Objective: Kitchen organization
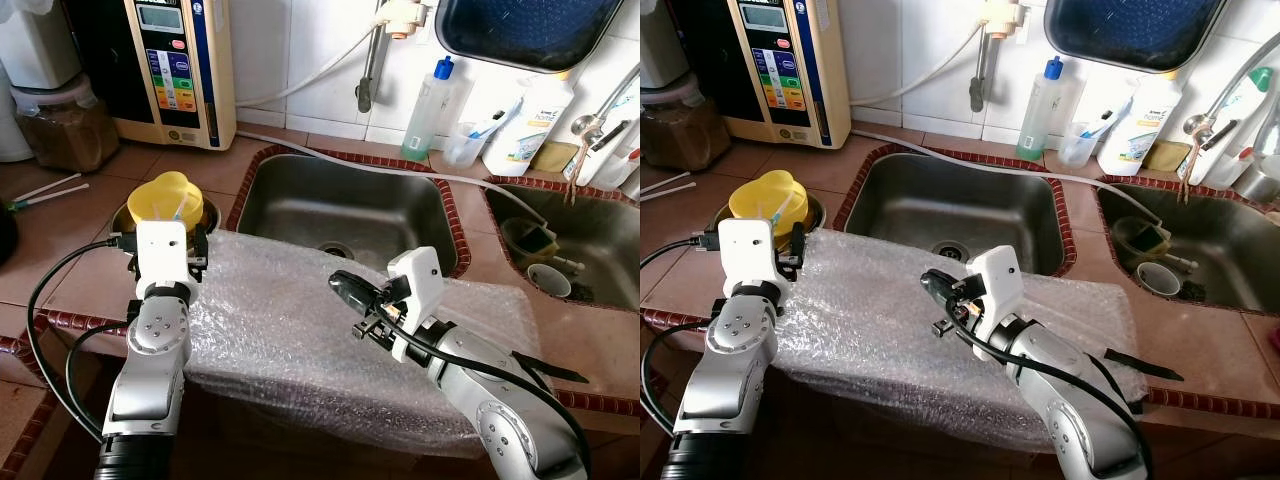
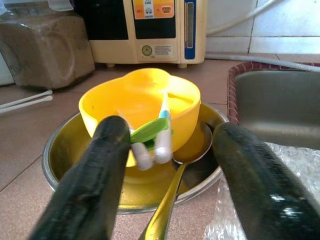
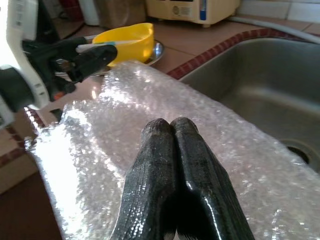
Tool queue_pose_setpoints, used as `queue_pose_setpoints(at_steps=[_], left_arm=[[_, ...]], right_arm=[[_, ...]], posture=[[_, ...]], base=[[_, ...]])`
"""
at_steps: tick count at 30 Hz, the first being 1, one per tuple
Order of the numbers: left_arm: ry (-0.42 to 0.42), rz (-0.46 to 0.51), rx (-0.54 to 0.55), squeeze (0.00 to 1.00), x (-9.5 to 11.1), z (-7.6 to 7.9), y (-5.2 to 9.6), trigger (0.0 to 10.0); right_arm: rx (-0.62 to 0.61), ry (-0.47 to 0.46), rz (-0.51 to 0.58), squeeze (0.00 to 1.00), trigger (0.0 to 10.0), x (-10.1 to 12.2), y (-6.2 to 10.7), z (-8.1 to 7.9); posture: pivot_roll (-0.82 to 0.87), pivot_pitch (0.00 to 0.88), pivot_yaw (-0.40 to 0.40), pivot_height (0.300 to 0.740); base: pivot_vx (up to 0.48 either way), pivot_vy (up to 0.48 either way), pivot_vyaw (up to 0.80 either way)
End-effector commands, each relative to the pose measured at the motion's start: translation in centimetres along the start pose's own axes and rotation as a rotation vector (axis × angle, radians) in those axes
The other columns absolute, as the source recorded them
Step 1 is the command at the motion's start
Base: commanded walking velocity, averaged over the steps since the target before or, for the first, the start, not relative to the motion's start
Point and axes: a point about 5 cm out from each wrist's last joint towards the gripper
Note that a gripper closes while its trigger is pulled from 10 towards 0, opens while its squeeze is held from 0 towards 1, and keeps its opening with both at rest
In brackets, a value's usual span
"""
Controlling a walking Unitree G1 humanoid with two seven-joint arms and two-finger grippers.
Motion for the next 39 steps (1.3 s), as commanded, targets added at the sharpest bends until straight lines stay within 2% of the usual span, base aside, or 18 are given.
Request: queue_pose_setpoints(at_steps=[1,14,15,16,34,39], left_arm=[[-0.006,0.015,-0.014,0.00,0.4,0.4,-0.2,0.0],[-0.010,0.009,-0.012,0.00,0.2,0.5,-0.1,0.0],[-0.009,0.011,-0.015,0.00,0.3,0.5,-0.1,0.7],[-0.002,0.016,-0.017,0.00,0.3,0.5,-0.1,0.0],[-0.019,0.039,0.045,0.00,1.1,-0.4,-0.2,0.0],[-0.014,0.054,0.061,0.00,1.5,-0.5,-0.2,0.0]], right_arm=[[0.026,0.003,0.000,0.00,10.0,0.2,0.2,-0.4],[0.026,0.009,0.012,0.00,10.0,0.3,0.1,-0.2],[0.025,0.006,0.015,0.00,10.0,0.3,0.1,-0.2],[0.025,0.005,0.017,0.00,10.0,0.3,0.1,-0.3],[0.038,0.019,0.063,0.00,10.0,1.0,0.1,-0.3],[0.032,0.025,0.064,0.00,10.0,1.0,0.1,-0.1]], posture=[[0.03,0.000,-0.076,0.740],[0.03,0.000,-0.081,0.740],[0.03,0.000,-0.081,0.740],[0.03,0.000,-0.080,0.740],[0.04,0.000,-0.084,0.740],[0.03,0.000,-0.083,0.740]], base=[[0.000,0.000,0.00],[0.000,0.000,0.00],[0.000,0.000,0.00],[0.000,0.000,0.00],[0.000,0.000,0.00],[0.000,0.000,0.80]])
Point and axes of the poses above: a point about 5 cm out from each wrist's last joint towards the gripper, its own y axis pointing back from the gripper into the wrist, its own x axis along the axis of the wrist's last joint, z = x × y, and after that the axes turned 8 degrees about -y, right-handed
